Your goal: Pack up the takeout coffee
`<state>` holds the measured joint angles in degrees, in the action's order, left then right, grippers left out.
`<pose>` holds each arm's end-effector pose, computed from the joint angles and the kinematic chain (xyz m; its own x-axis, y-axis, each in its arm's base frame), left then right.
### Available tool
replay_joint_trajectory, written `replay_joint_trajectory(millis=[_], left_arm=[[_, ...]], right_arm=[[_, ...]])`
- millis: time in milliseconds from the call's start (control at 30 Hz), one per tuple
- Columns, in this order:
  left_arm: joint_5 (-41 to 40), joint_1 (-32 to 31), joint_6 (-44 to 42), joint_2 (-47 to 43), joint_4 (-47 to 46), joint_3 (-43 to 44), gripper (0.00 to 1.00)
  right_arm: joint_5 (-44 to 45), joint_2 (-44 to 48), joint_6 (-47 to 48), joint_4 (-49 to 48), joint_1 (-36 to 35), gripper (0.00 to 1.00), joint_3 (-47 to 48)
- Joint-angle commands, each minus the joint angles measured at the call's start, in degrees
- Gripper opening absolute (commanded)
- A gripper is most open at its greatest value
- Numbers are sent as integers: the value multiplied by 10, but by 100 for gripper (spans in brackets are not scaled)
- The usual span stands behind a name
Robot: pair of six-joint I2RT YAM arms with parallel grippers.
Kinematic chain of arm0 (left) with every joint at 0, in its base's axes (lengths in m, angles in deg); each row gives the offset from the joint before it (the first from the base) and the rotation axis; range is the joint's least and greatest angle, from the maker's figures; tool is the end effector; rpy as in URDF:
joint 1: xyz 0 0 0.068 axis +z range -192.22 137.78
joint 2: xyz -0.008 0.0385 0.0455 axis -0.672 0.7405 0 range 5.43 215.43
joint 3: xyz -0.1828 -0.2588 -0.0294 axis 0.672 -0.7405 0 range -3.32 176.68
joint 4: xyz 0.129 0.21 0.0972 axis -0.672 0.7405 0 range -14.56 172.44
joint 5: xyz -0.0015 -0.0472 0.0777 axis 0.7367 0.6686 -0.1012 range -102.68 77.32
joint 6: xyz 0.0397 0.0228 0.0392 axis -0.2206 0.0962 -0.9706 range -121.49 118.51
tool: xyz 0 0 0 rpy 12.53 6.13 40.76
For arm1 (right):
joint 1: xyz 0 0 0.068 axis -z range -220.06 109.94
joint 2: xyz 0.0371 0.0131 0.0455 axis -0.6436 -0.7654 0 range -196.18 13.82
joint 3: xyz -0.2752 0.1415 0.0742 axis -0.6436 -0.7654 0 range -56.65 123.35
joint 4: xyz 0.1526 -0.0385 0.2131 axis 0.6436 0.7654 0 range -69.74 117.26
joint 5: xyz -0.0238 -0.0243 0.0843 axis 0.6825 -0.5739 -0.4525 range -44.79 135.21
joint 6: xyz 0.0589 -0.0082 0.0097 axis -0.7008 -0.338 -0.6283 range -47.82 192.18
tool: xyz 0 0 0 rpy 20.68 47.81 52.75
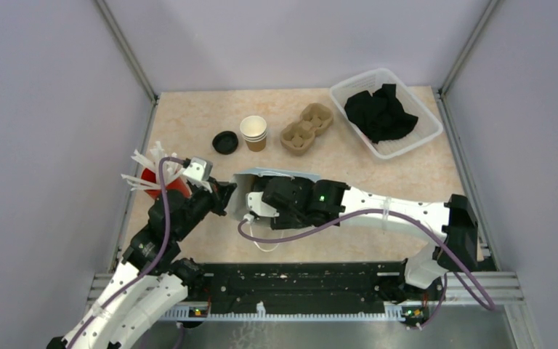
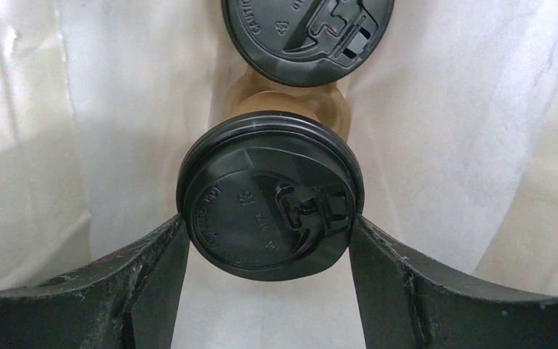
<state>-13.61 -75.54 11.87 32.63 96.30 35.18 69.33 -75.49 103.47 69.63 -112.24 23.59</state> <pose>0.0778 -0.0503 0.3435 -0.2588 -0.1064 -0.9601 0.4893 0.8425 -0.2253 0.1188 0.3097 0.3465 0.1944 -0.9440 -0.2666 -0.8221 -0.0085 -0.5693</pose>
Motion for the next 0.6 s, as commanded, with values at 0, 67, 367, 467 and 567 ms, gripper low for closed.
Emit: replay_joint_trajectory(millis=[0, 67, 367, 467, 567], left_arm=[[6, -2, -2, -7, -17, 10, 0], [7, -2, -2, -7, -15, 12, 0], [6, -2, 0, -6, -8, 17, 0], [6, -2, -1, -5, -11, 15, 0], [23, -2, -3, -2, -16, 16, 0]], right_arm=[[27, 9, 27, -11, 9, 49, 26], [23, 2, 33, -11, 13, 50, 44], [-52, -53, 41, 62, 22, 49, 143], [-71, -55, 42, 55, 28, 49, 129], [-55, -50, 44, 31, 32, 48, 98]])
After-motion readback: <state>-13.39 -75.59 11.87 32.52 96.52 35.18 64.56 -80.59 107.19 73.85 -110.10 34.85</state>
